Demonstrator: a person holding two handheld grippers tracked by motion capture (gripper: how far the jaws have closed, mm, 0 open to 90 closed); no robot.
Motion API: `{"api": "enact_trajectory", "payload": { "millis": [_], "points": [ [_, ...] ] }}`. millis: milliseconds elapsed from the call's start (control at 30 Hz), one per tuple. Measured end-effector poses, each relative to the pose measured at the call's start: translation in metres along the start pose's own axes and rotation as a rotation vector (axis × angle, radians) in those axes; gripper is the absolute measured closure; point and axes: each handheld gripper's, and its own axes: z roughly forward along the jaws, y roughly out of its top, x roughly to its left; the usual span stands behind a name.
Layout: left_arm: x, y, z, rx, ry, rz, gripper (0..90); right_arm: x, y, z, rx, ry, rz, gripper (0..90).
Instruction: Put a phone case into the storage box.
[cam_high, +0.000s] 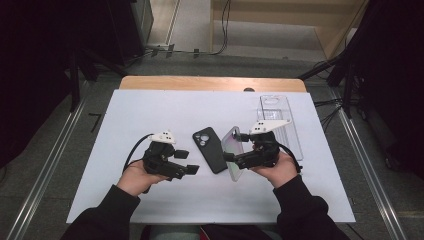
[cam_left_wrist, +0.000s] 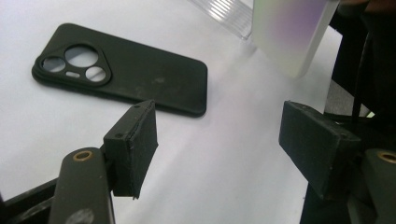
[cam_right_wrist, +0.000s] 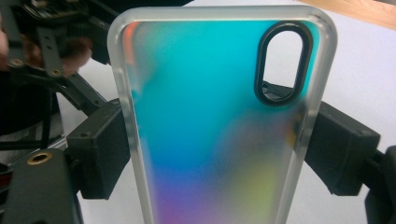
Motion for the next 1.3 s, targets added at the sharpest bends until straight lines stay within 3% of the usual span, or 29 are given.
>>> {"api": "enact_trajectory", "payload": {
  "millis": [367,567,733,967,1300],
  "points": [
    [0.006,-0.028,-0.006,-0.01,0.053,-0.019,28.4,-0.007,0.001,-0.012,0.008,-0.005,0.014,14.6],
    [0.007,-0.043,-0.009,-0.014,0.077,-0.029,28.4,-0.011,0.005,-0.021,-0.011,-0.037,0.04,14.6],
    [0.009,-0.049,-0.017,-0.026,0.104,-0.043,28.4,-0.016,0.008,-0.028,-0.022,-0.06,0.072,14.6],
    [0.013,-0.058,-0.025,-0.033,0.146,-0.079,28.4,-0.019,0.016,-0.036,-0.034,-0.081,0.078,14.6],
    [0.014,-0.068,-0.035,-0.043,0.153,-0.112,28.4,-0.034,0.026,-0.054,-0.081,-0.147,0.094,14.6]
  ]
}}
